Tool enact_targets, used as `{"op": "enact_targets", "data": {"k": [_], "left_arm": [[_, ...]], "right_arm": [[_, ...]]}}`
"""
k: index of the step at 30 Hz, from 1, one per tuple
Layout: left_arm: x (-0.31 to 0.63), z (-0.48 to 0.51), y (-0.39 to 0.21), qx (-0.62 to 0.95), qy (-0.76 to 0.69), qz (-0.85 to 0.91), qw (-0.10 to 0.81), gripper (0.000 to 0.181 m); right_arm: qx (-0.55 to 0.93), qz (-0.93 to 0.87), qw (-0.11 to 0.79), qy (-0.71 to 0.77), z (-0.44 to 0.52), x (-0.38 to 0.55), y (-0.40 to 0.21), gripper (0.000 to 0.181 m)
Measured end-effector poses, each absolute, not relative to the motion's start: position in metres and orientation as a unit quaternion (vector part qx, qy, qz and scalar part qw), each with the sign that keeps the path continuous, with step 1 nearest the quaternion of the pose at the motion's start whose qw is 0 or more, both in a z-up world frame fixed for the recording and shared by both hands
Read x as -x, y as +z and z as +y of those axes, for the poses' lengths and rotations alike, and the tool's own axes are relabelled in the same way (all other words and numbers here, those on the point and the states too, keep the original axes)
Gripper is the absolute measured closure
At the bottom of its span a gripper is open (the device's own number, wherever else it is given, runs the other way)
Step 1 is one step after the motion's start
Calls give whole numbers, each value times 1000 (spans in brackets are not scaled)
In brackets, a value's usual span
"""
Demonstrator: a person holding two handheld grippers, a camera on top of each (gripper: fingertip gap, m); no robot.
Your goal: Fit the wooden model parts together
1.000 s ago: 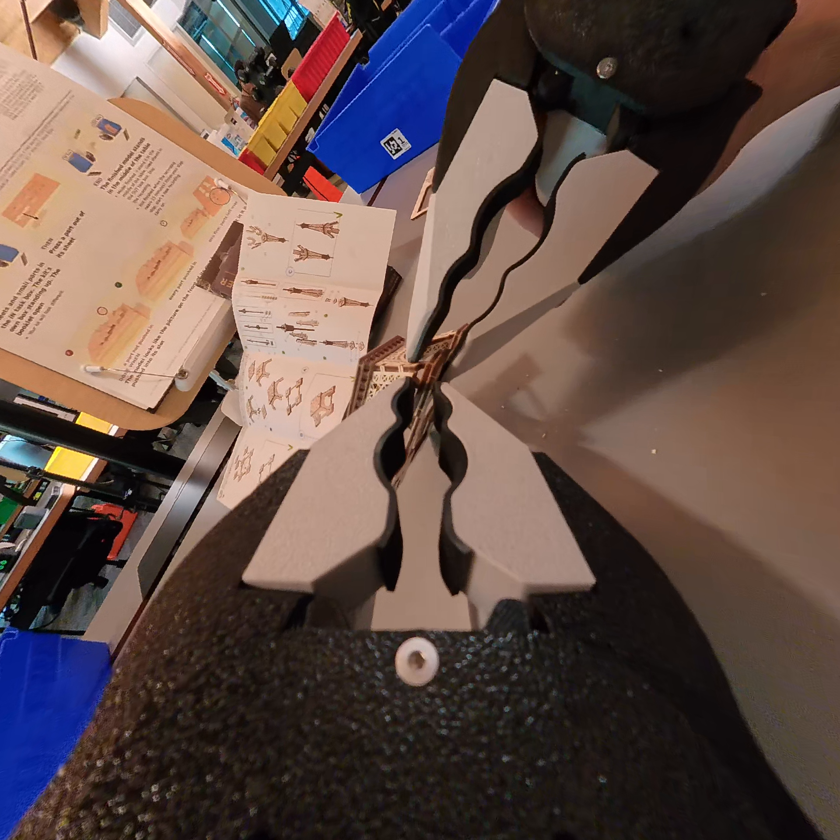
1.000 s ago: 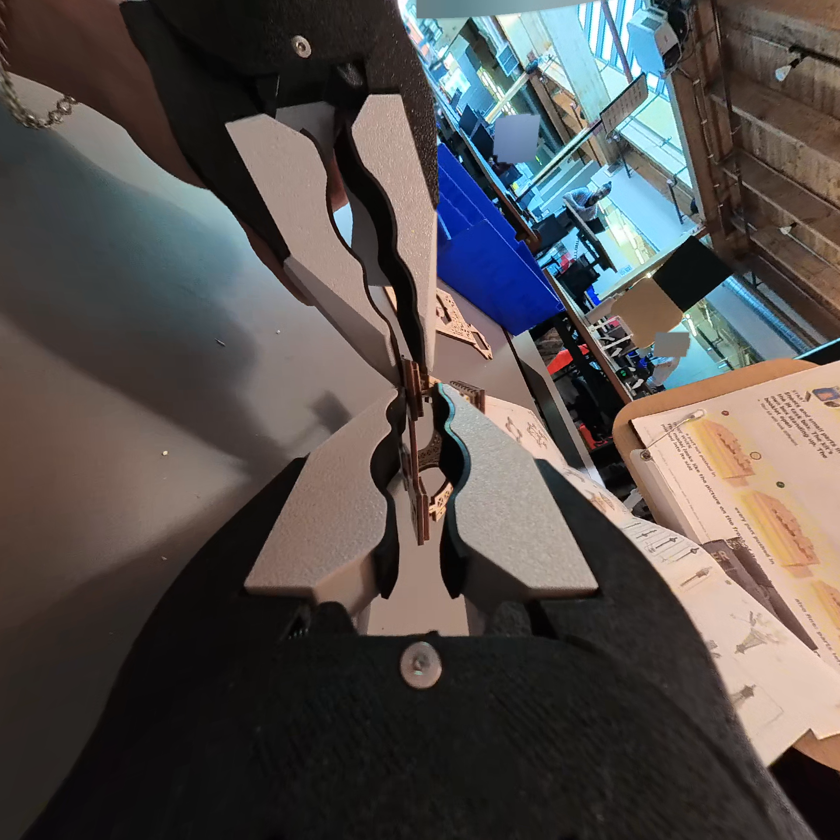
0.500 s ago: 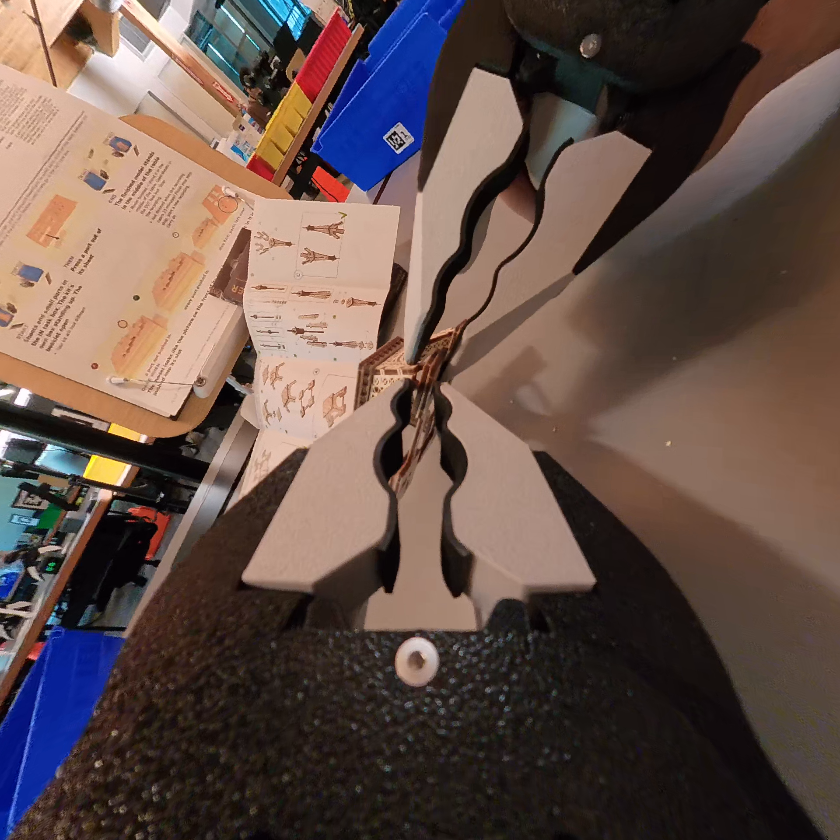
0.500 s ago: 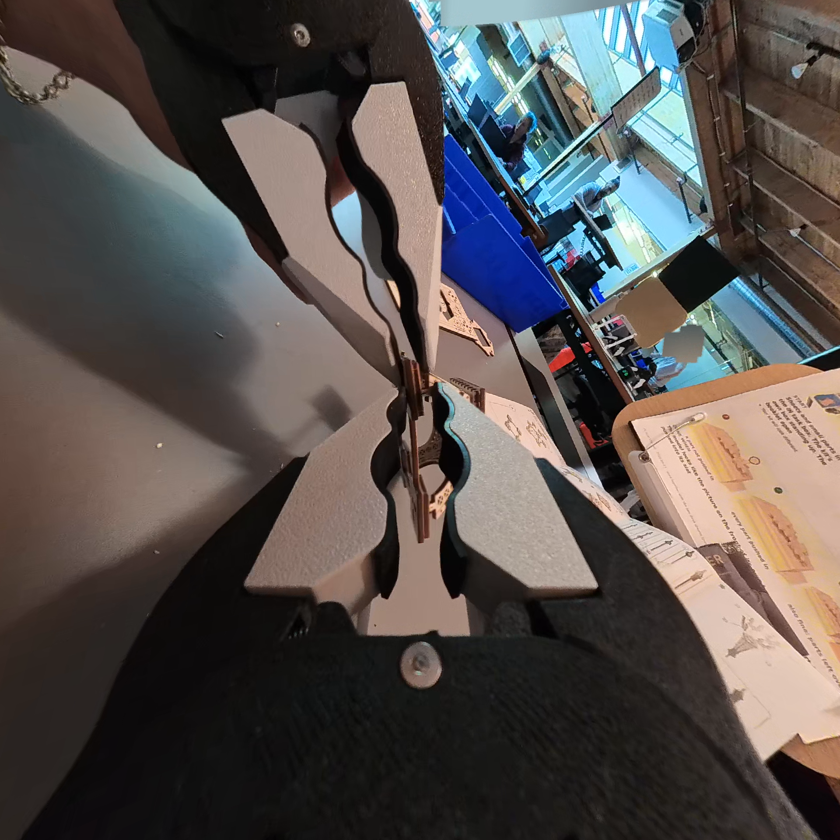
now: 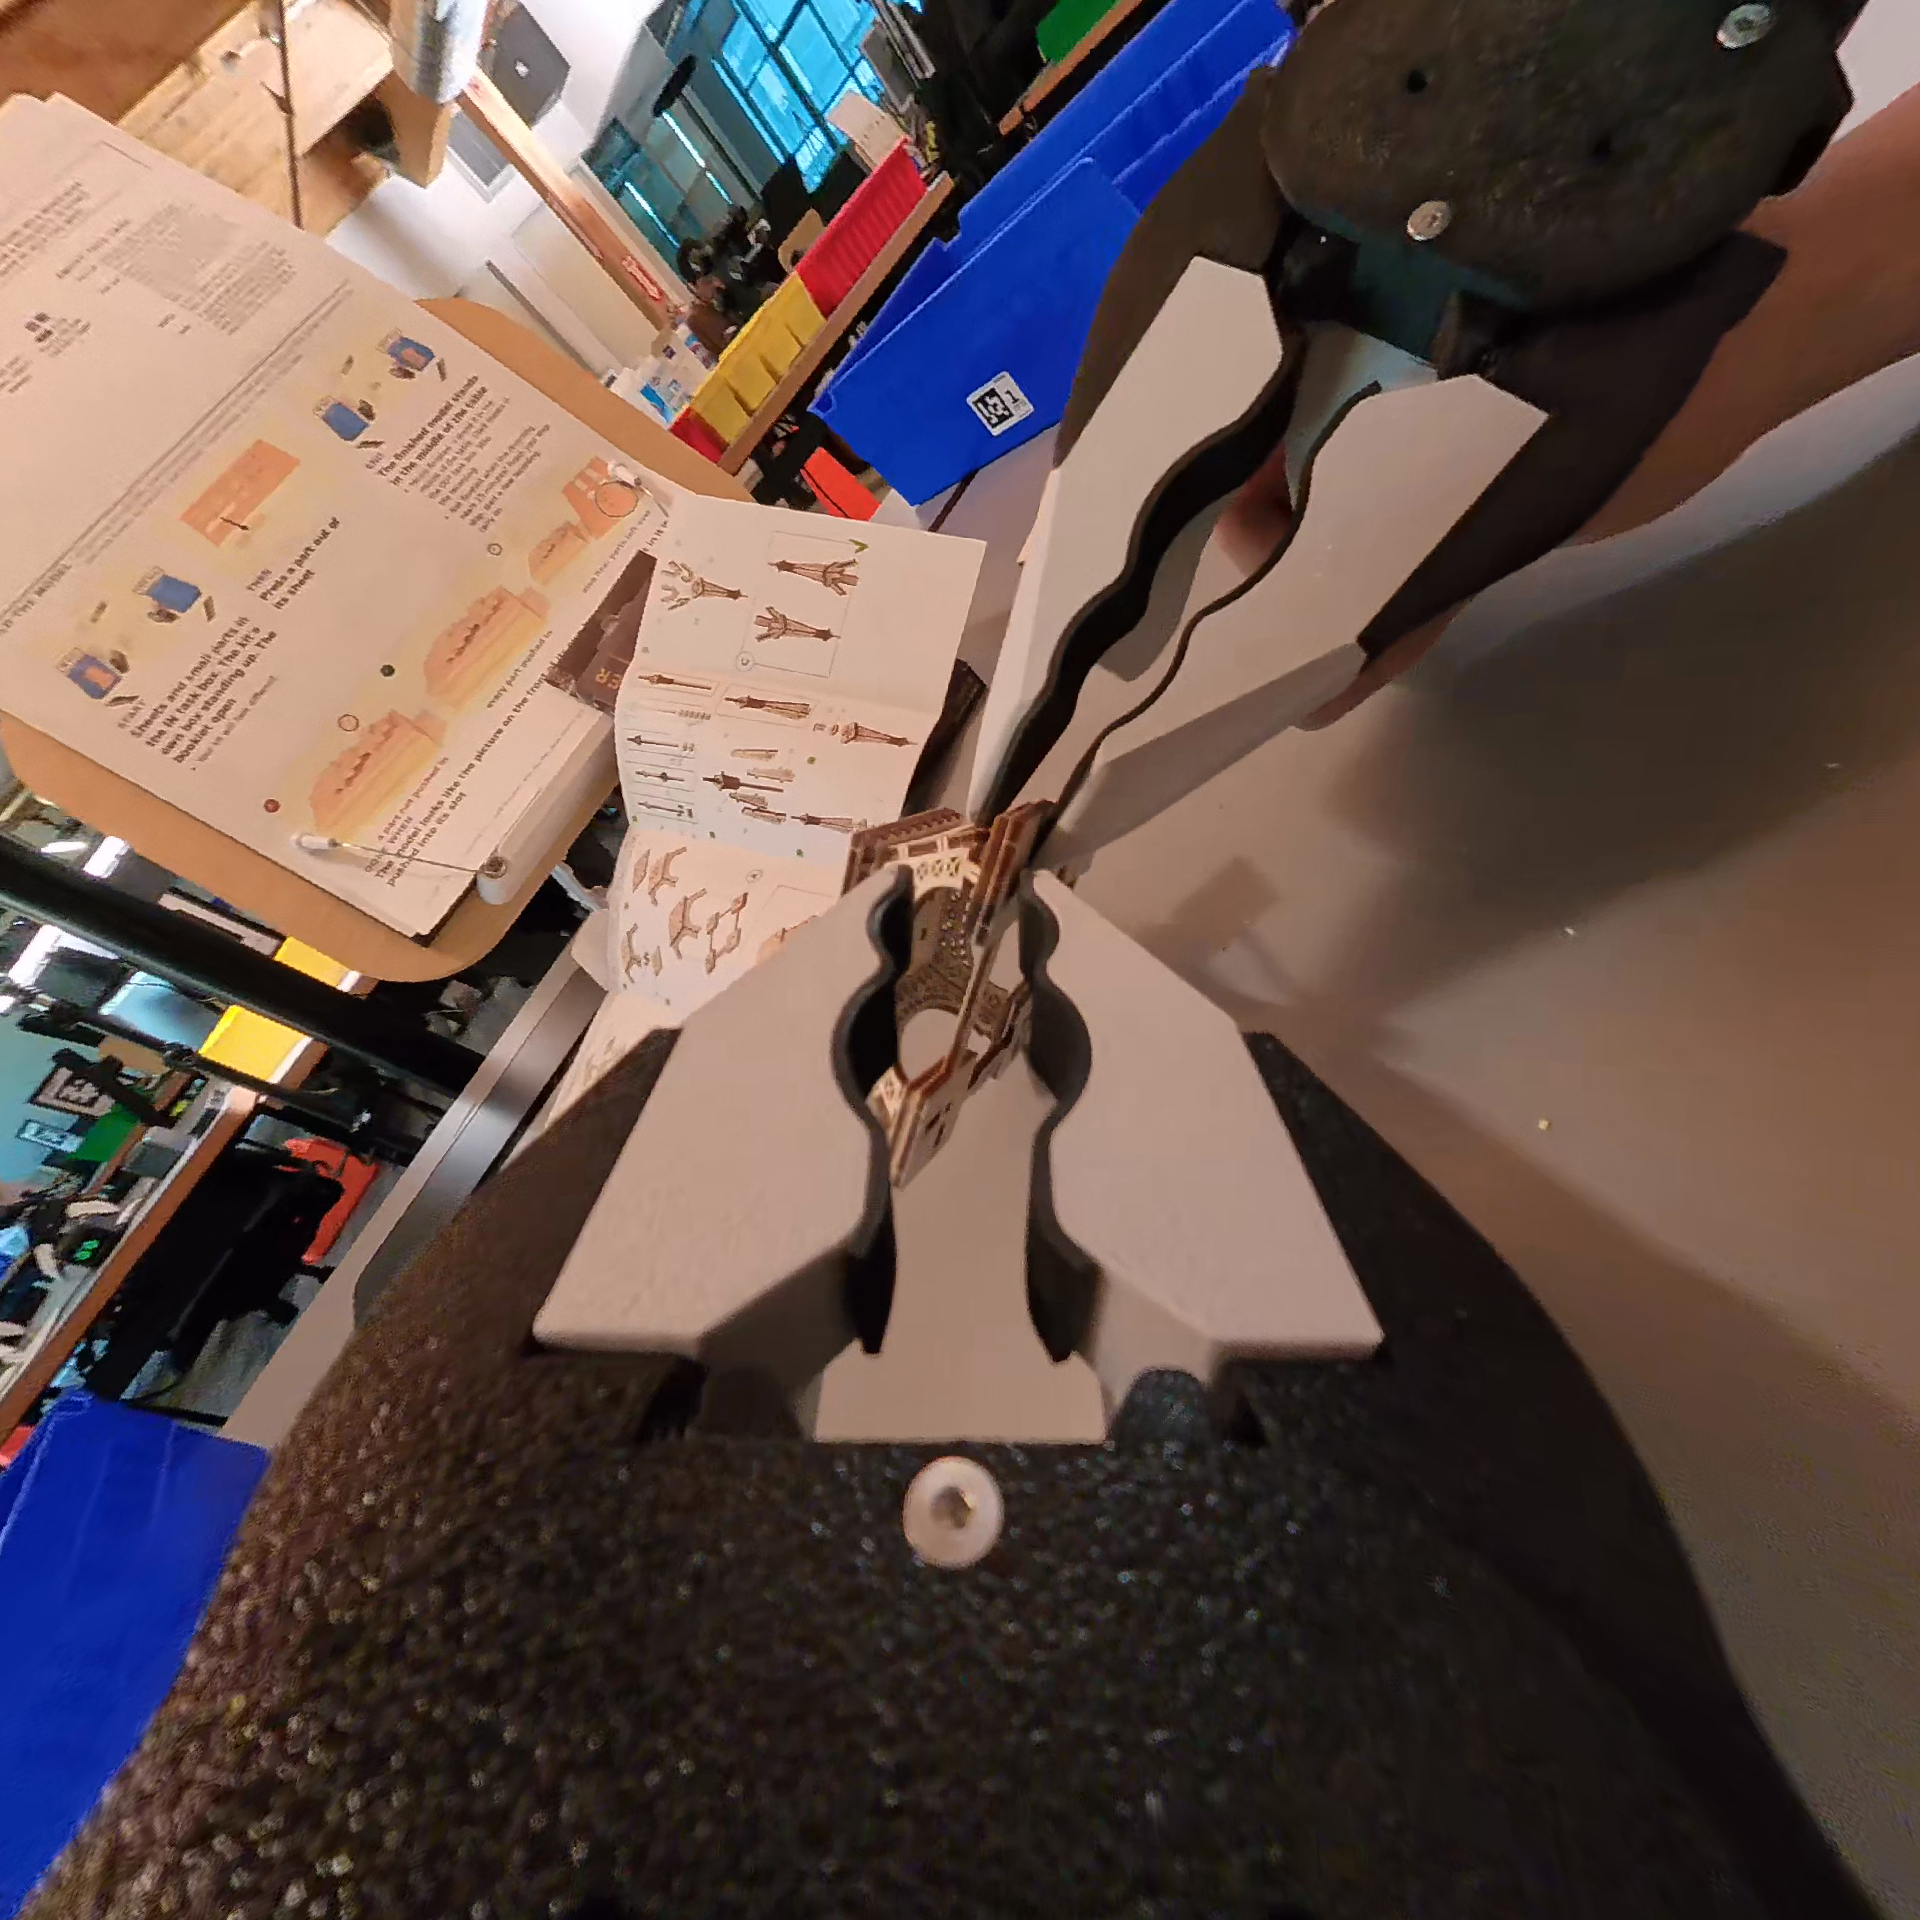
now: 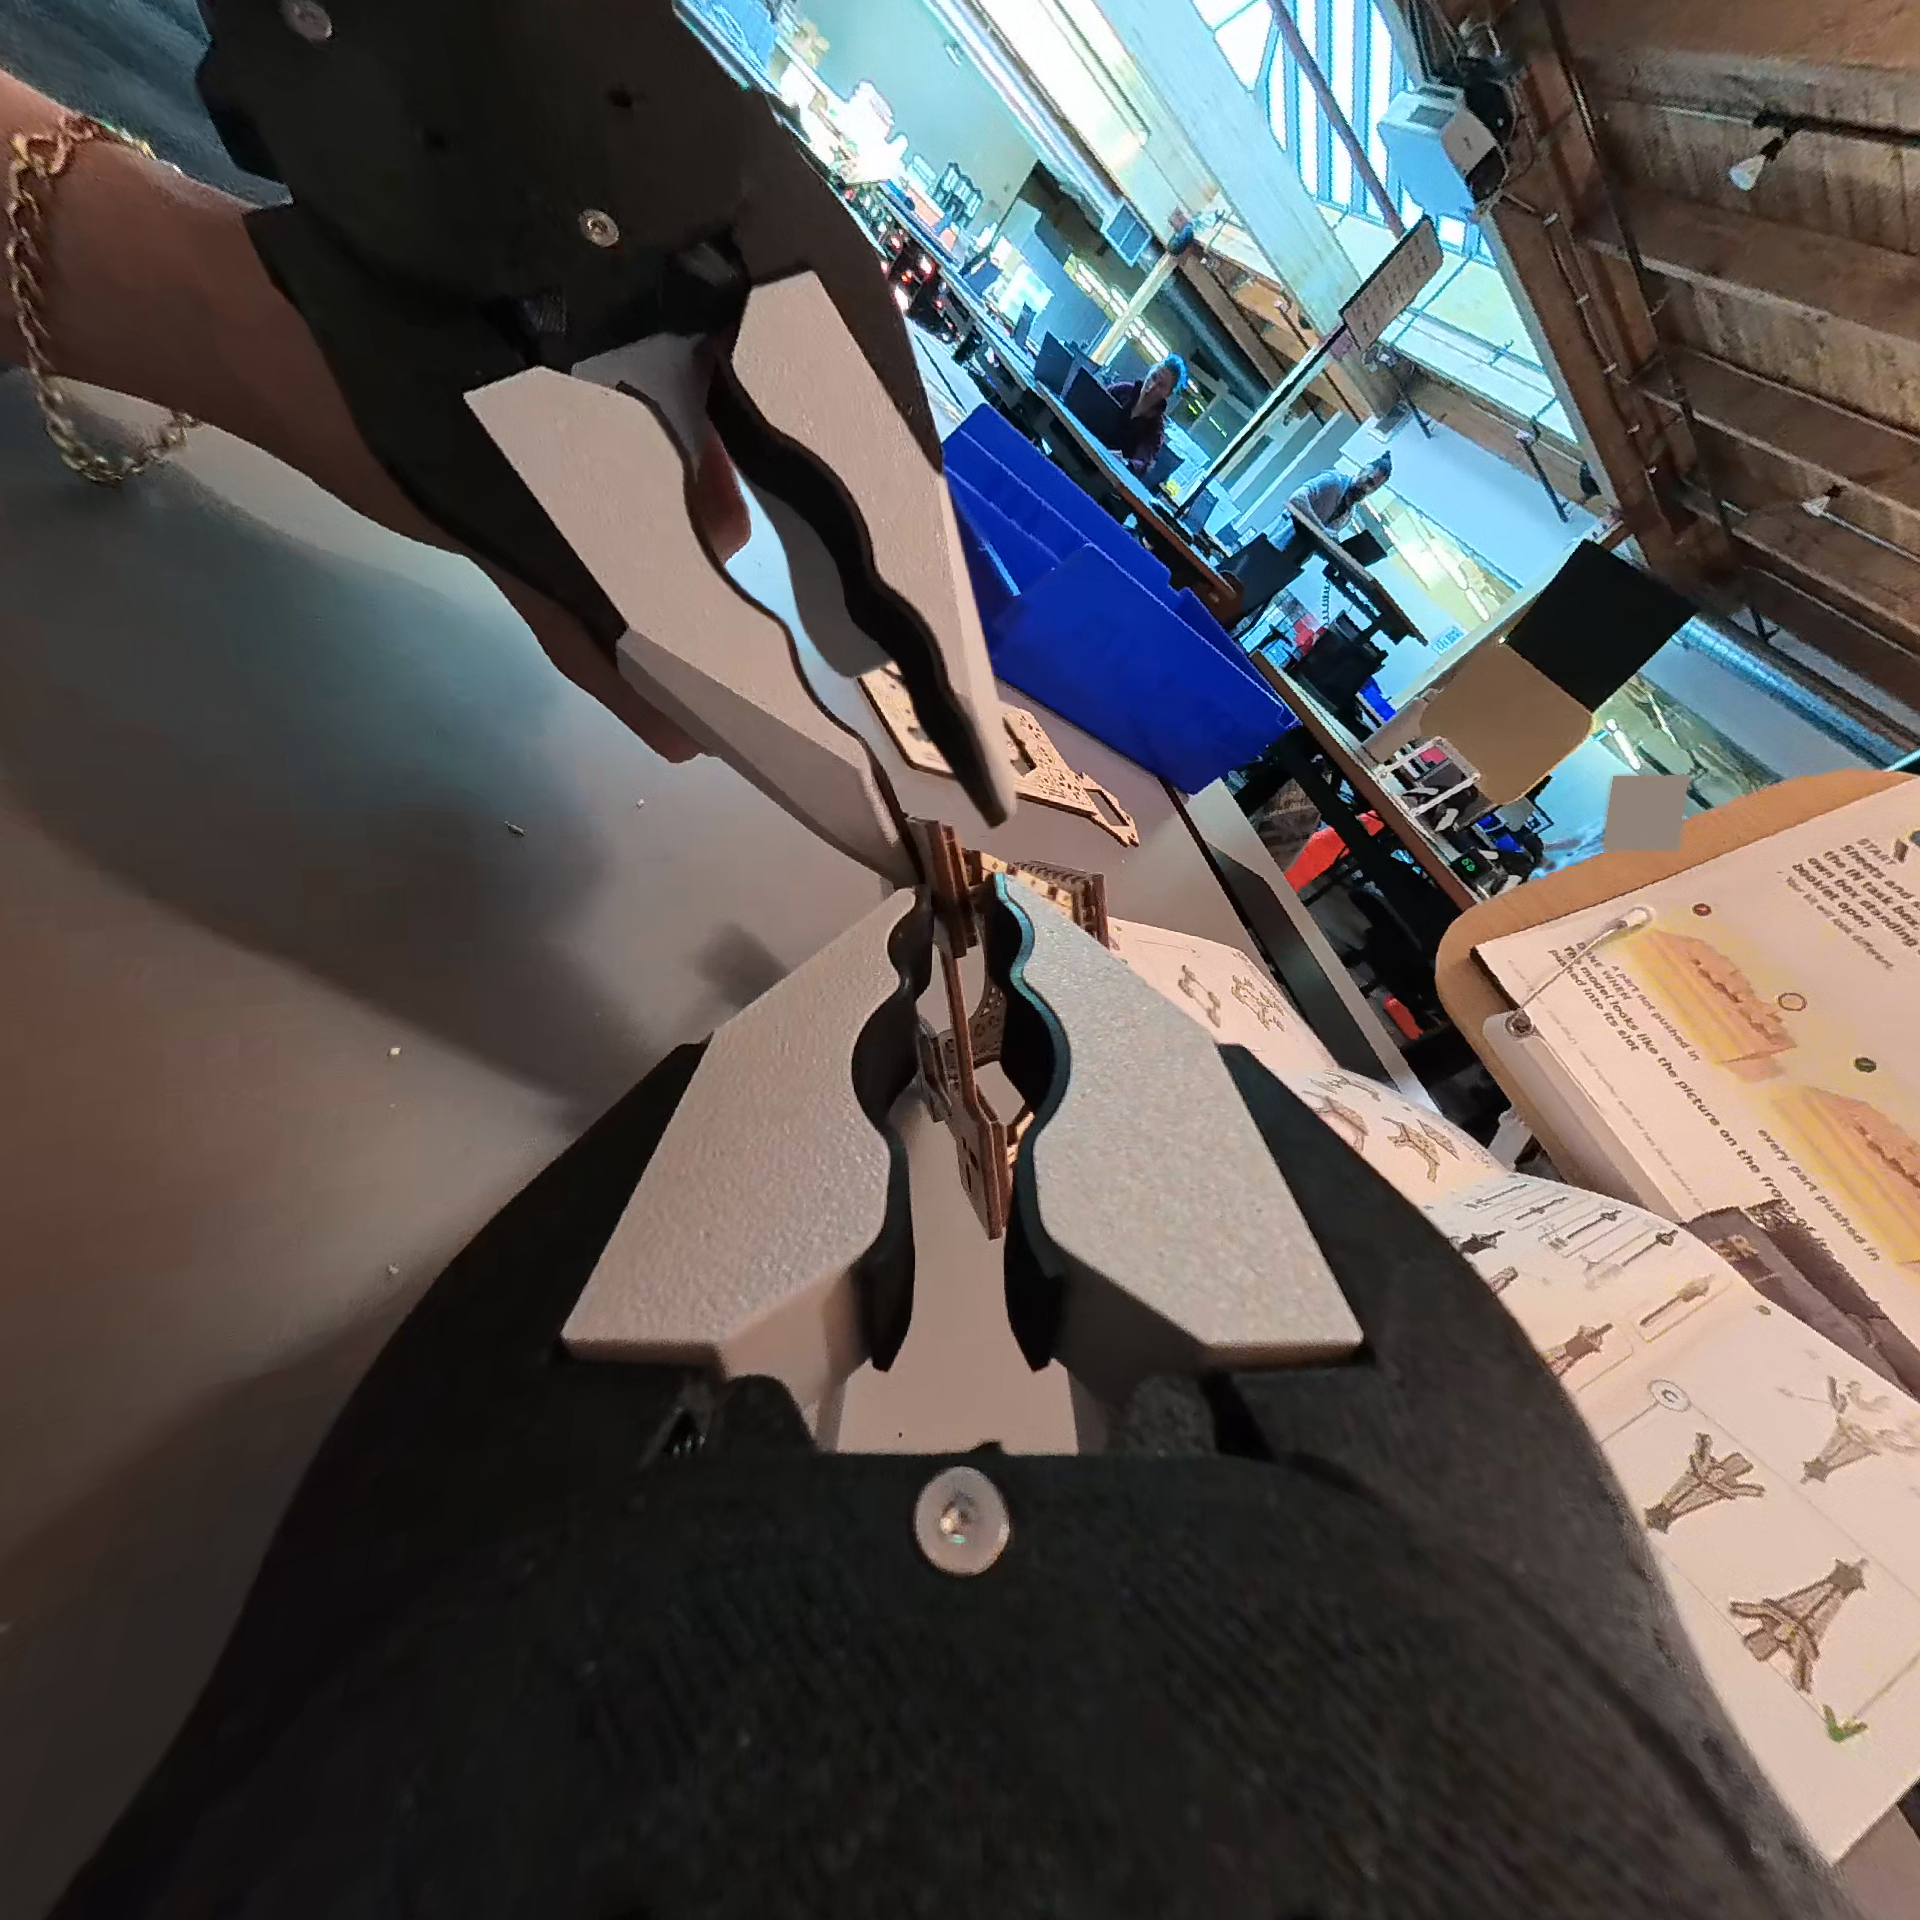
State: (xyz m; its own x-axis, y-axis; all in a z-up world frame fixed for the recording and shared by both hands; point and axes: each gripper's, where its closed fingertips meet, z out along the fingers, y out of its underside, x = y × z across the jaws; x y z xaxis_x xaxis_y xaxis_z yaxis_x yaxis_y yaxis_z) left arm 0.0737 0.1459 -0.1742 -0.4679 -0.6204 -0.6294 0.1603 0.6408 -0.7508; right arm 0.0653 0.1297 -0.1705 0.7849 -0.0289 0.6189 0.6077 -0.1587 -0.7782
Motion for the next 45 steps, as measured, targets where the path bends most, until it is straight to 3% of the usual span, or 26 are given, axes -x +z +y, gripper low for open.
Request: {"op": "enact_targets", "data": {"k": [21,24,45], "left_arm": [[-74,143,-177,139,-373,771,497,176],[-72,141,-176,138,-380,770,493,176],[-73,142,-182,141,-358,780,494,176]], "right_arm": [[701,-227,607,-298,129,-67,-171,173],[692,-237,609,-308,131,-64,-169,160],[716,-255,558,-333,135,-69,-177,171]]}}
